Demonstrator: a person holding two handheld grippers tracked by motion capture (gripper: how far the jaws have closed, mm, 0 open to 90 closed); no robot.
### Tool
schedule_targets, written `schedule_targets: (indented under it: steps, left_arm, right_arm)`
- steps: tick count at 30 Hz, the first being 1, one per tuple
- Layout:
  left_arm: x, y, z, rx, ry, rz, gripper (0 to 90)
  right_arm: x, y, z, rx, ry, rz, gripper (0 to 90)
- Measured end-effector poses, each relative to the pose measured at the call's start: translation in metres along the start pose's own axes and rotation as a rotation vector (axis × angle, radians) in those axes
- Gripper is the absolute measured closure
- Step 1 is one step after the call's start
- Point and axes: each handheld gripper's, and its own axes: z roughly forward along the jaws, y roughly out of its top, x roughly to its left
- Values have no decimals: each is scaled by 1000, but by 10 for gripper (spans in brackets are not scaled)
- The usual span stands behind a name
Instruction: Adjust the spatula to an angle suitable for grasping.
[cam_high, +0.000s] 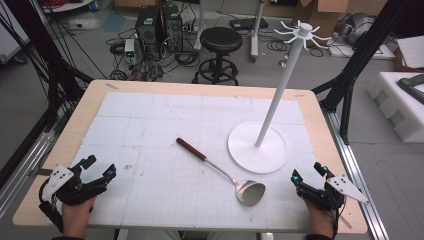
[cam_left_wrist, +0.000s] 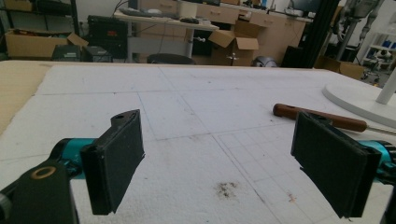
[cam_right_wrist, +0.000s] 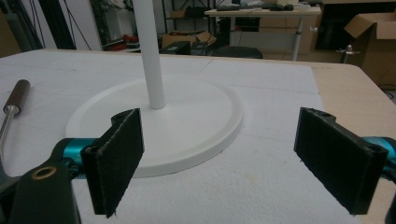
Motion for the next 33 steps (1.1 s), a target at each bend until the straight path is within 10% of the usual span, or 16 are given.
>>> schedule_targets:
  steps: [21, 25, 33]
  left_arm:
    - [1, 1, 2, 21, -2, -12, 203]
    - [1, 1, 2, 21, -7, -10, 203]
    - [3, 1, 2, 20, -19, -25, 203]
  right_arm:
    - [-2, 0, 0, -4, 13, 12, 160]
    - [-1, 2, -2, 0, 65, 113, 181]
    - [46, 35, -1, 28, 194, -25, 202]
